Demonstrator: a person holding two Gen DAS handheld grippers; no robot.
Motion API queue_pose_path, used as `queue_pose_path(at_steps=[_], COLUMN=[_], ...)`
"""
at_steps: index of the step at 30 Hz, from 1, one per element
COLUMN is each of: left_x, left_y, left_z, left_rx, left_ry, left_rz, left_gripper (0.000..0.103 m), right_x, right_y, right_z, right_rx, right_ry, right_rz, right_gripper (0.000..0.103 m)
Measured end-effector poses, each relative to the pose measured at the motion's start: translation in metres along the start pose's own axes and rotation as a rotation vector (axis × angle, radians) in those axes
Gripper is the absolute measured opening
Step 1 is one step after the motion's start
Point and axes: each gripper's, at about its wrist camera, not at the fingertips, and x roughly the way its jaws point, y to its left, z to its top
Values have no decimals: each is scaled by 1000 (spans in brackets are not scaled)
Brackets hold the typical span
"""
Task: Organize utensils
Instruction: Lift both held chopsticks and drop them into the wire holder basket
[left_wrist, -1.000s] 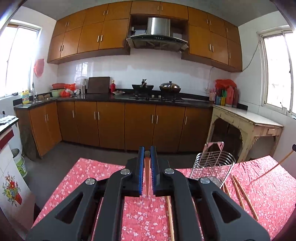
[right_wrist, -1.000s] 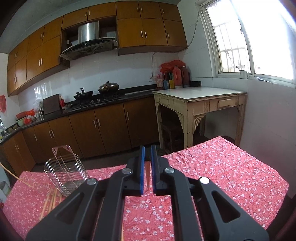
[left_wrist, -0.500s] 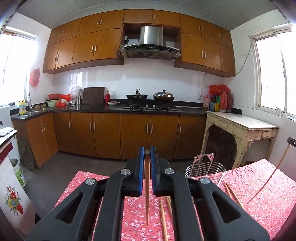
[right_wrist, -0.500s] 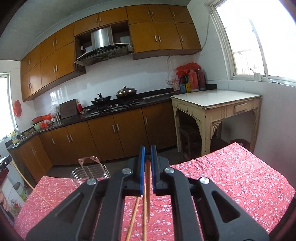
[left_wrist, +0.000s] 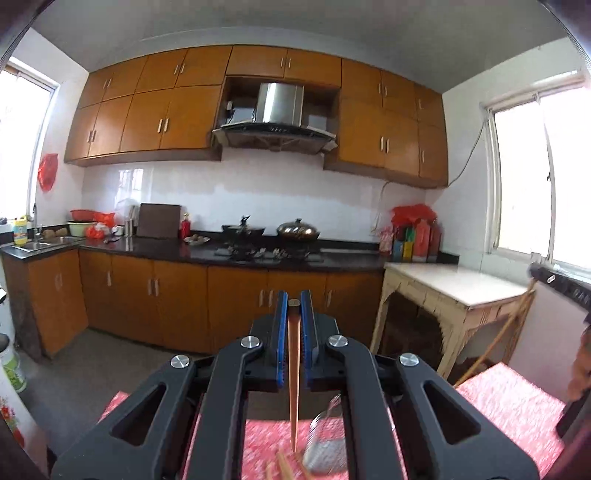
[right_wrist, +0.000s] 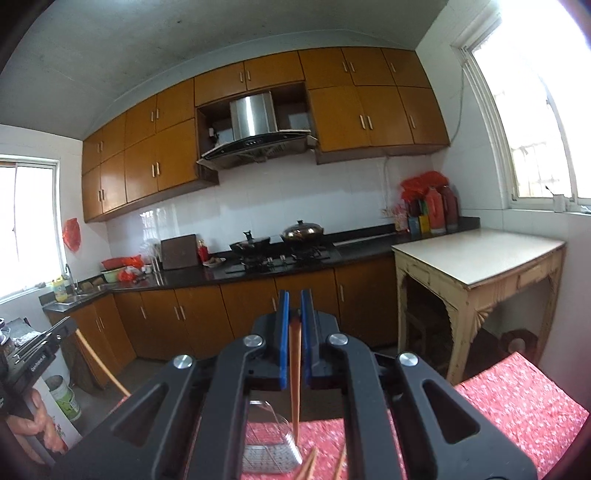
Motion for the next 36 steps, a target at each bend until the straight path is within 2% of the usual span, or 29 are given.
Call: queue_pose_path(at_steps=[6,15,21,24,27,32,36], left_x=[32,86,104,101,94,72,44], left_y=[-22,-31,-27,-21,-9,10,31], left_z=[3,-47,-69,-71,-67,-65,-73], left_rx=[-10,-1,-2,-1,-22,-23,-37], left_ry=[-6,109,169,175,176,169,175], left_rz=[-27,-16,9,41,56,87,110], left_gripper=[7,7,7,7,9,29,32], right_x=[46,109,132,132,123,95,69], right_y=[27,28,23,17,3,-34,-68], right_z=[-4,-48,-73,-79,-79,-78,-91], right_rx=[-26,-23,-17,-32,-9,47,99], right_ry=[25,159,214,219,207,191,213], right_rz=[38,51,41,22,-7,-60,-127], right_gripper=[7,7,7,9,29,30,30])
